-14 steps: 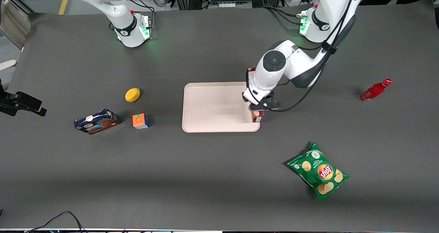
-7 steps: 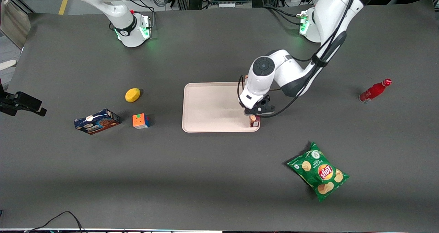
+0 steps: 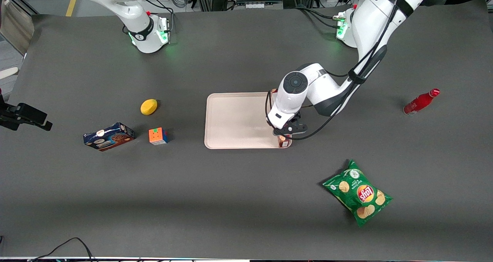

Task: Place red cookie box on tray
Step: 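Lower the held box onto the tray near its rim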

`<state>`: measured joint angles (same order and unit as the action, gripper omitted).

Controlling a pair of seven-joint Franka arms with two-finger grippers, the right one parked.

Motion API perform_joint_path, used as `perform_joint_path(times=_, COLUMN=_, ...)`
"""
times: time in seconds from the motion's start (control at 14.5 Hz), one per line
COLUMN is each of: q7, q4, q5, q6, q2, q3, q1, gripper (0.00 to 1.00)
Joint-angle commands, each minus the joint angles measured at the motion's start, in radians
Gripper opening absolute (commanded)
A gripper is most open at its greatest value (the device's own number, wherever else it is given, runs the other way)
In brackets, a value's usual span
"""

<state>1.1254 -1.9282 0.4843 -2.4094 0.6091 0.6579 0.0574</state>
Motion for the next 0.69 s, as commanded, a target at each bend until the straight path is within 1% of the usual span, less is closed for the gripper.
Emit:
perform_joint_path(times=0.0, q7=0.05, q4=0.029, q5=0.046, q6=0.009, q2=0.021, q3=0.003, q1=0.009, gripper=0.03)
perform_joint_path(times=0.07, q7=0.059, q4=0.031, q5=0.059, q6=0.007, q2=0.03, q3=0.003, q1=0.009, gripper=0.08)
perform_joint_path(times=0.14, q7=0.062, q4=0.034, q5=0.063, q6=0.009, q2=0.04, q3=0.003, q1=0.009, gripper=0.27)
perform_joint_path(times=0.21, q7=0.063, q4=0.04, q5=0.063, q6=0.009, q2=0.043, q3=0.003, q1=0.009, gripper=0.66)
perform_joint_path(times=0.28, q7=0.063, q4=0.041, q5=0.063, q6=0.009, q2=0.043, q3=0.003, q1=0.009, gripper=0.81)
perform_joint_path(times=0.35, q7=0.063, q4=0.041, q5=0.065, q6=0.009, q2=0.043, q3=0.003, q1=0.009, gripper=0.86)
perform_joint_path(times=0.41, q7=0.062, q4=0.041, q5=0.066, q6=0.009, q2=0.043, q3=0.003, q1=0.009, gripper=1.0)
perform_joint_path(times=0.62, q7=0.062, q4=0.041, q5=0.066, q6=0.012, q2=0.041, q3=0.003, q1=0.009, gripper=1.0)
